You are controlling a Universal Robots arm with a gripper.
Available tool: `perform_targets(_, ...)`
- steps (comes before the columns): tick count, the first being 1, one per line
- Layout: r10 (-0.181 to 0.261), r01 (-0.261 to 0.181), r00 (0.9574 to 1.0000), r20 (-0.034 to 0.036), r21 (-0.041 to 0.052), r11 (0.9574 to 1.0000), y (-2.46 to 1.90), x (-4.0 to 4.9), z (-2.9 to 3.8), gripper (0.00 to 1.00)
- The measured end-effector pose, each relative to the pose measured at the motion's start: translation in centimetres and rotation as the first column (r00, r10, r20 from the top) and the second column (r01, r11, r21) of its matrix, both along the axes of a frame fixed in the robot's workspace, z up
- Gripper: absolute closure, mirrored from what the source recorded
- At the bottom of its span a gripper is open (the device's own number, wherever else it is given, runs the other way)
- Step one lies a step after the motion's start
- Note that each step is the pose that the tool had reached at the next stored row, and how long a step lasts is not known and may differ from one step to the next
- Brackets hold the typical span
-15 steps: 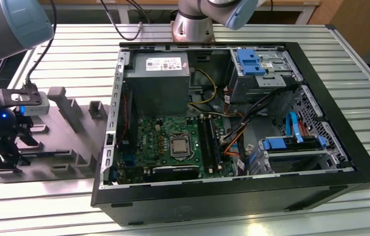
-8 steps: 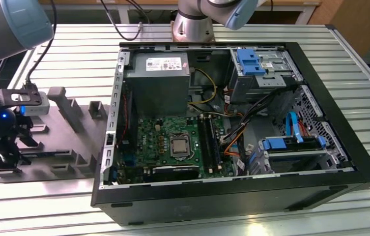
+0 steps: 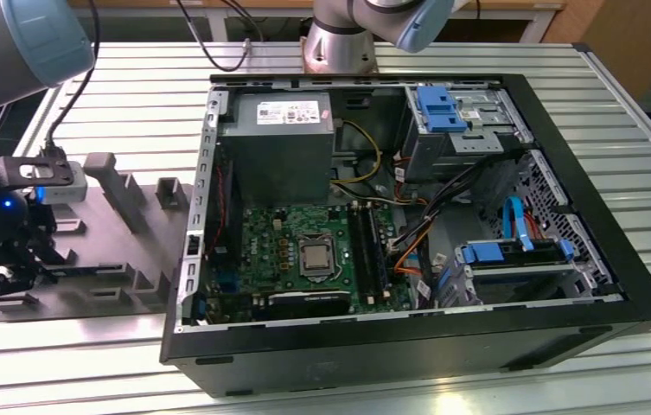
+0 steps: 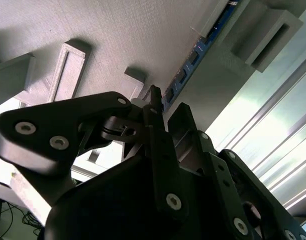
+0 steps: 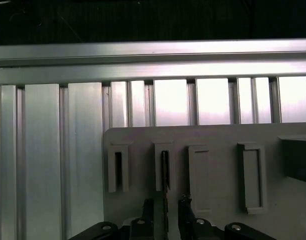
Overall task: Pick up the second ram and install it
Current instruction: 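Pick up the second ram and move it above second insertion slot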
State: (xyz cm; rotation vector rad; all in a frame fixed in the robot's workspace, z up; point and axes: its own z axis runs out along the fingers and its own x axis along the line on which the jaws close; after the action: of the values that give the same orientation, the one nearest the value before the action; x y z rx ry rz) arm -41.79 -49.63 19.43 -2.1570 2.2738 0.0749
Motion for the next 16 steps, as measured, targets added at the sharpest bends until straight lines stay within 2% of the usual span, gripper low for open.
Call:
perform_targets(6,0.0,0.0,1.0,0.0001,0.0001,1.0,0.0,0.0,0.46,0.67)
perform_targets(16,0.0,0.0,1.0,0.0001,0.0001,1.0,0.0,0.0,0.5,0.68)
